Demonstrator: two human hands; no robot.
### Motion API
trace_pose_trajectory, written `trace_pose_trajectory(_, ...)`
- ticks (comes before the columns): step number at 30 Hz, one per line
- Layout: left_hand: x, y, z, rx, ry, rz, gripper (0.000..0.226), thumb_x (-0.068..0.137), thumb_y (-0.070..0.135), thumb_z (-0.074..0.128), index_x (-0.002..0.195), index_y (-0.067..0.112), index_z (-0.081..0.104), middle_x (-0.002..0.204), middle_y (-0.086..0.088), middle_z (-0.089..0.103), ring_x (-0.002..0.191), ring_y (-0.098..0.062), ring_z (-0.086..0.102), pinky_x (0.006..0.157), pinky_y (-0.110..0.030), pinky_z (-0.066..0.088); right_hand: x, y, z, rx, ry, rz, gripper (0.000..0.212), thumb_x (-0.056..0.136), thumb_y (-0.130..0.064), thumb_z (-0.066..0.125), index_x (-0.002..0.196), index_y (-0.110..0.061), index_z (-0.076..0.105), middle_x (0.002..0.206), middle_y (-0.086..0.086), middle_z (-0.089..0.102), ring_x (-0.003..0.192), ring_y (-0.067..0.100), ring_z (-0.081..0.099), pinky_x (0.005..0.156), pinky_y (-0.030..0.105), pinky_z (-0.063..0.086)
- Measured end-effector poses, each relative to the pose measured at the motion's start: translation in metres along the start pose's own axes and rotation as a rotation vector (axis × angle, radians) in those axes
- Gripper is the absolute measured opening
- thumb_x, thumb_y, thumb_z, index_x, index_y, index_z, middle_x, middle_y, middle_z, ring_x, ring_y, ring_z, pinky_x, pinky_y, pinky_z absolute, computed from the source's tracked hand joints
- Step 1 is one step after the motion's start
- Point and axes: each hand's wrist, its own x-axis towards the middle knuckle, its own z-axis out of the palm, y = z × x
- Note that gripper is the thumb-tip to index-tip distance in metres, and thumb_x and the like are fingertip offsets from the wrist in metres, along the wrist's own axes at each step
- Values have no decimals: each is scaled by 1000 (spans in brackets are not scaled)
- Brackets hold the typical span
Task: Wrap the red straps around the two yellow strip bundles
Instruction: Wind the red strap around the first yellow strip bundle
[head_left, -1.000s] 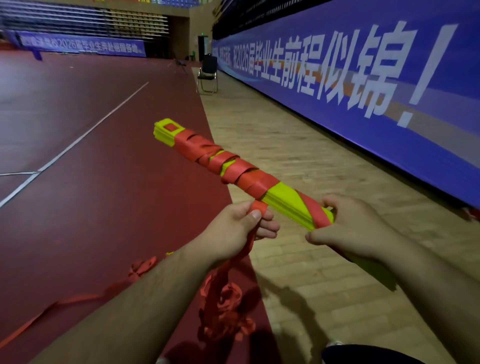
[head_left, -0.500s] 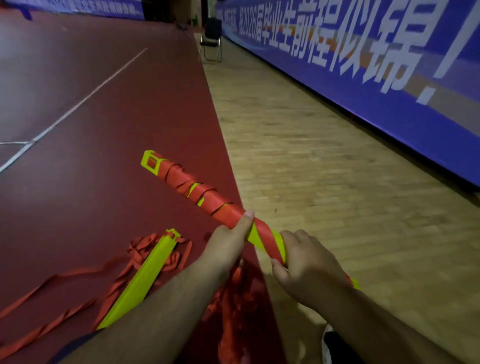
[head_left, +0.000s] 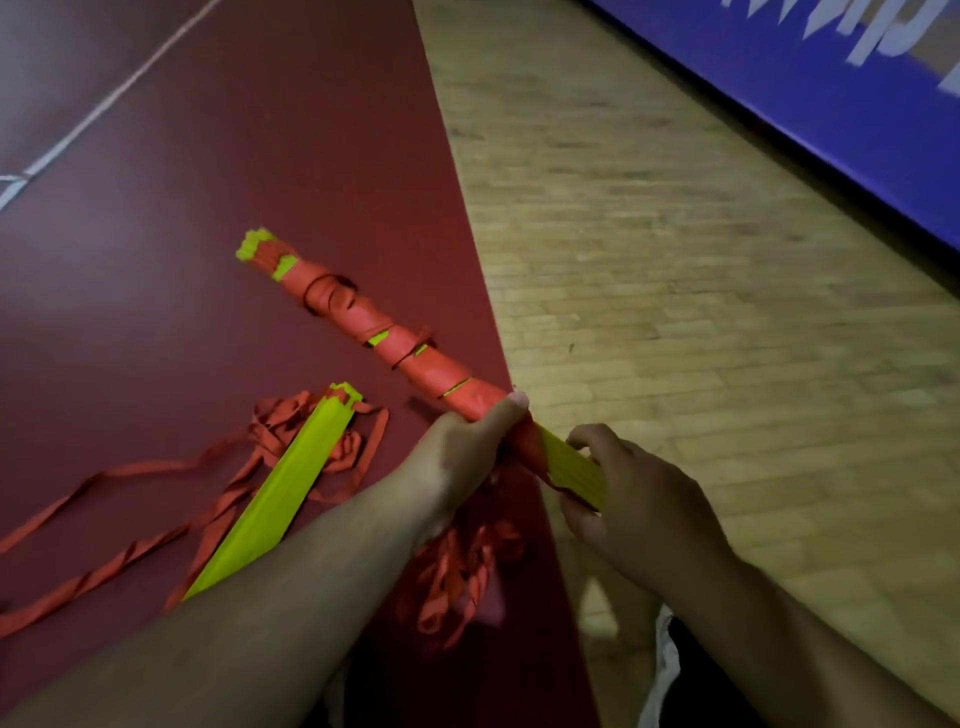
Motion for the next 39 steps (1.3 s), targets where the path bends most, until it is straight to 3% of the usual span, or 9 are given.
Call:
trace_pose_trajectory(4, 3, 7, -7, 116, -122, 206, 34, 100, 35, 54, 72, 17, 63, 57, 10, 62, 51, -4, 56, 57, -25, 45, 16, 17, -16, 572, -520, 126, 50, 70, -44, 87, 111, -41, 59, 95, -15, 71, 82, -1, 70, 69, 19, 54)
trace_pose_trajectory(8, -3, 20, -8, 164, -306, 359, 24, 102, 10, 48, 89, 22, 64, 75, 23, 71, 72, 8, 64, 67, -12, 47, 16, 21, -9, 1023, -845, 160, 33, 80, -10, 80, 108, -17, 64, 89, 8, 76, 77, 25, 74, 68, 34, 60)
trace_pose_trajectory(10, -4, 27, -9, 172, -301, 365, 25, 102, 11, 48, 83, 20, 62, 64, 12, 68, 59, 3, 61, 58, -11, 45, 17, 18, -3, 1081, -741, 168, 27, 84, 0, 74, 104, -14, 62, 76, 9, 73, 63, 25, 71, 58, 34, 58)
trace_pose_trajectory(13, 0, 27, -10, 201, -218, 244, 39, 96, 43, 49, 72, 13, 54, 49, -8, 49, 36, -8, 43, 38, -18, 31, 23, 16, 3, 991, -492, 127, 16, 81, -8, 79, 88, -19, 69, 71, 7, 72, 60, 23, 70, 56, 35, 56)
trace_pose_trajectory(16, 9, 15, -13, 364, -182, 214, 54, 86, 70, 51, 72, 18, 51, 52, 0, 47, 41, -11, 42, 44, -22, 33, 25, 16, 8, 836, -312, 133, 11, 75, -22, 81, 79, -22, 70, 72, 8, 74, 62, 24, 71, 62, 43, 59)
trace_pose_trajectory(21, 10, 8, -6, 519, -142, 273, 37, 91, 49, 63, 86, 12, 64, 64, 12, 54, 57, -3, 47, 60, -26, 41, 20, 11, 15, 430, -75, 206, 23, 76, -37, 78, 84, -26, 60, 73, -2, 69, 71, 19, 68, 65, 35, 54)
trace_pose_trajectory(27, -4, 4, 5, 462, -22, 161, 52, 91, 55, 59, 57, 16, 50, 34, 13, 38, 33, -1, 35, 38, -15, 25, 8, -2, 23, 106, -20, 88, 46, 86, -49, 69, 118, -25, 47, 103, -1, 63, 94, 26, 64, 72, 34, 47)
trace_pose_trajectory(34, -6, 3, 2, 117, 83, 7, 53, 85, 62, 63, 56, 18, 53, 40, 12, 43, 34, -5, 37, 43, -25, 28, 10, -7, 22, 40, 48, -57, 54, 93, -42, 63, 140, -27, 40, 115, -4, 57, 91, 19, 55, 70, 31, 38)
trace_pose_trajectory(39, -5, 3, -5, 39, 32, 48, 46, 92, 48, 60, 58, 18, 53, 47, 7, 40, 42, -13, 35, 45, -25, 25, 16, 3, 8, 487, -144, -7, 50, 79, -47, 77, 123, -37, 55, 100, -13, 65, 86, 4, 64, 72, 25, 50)
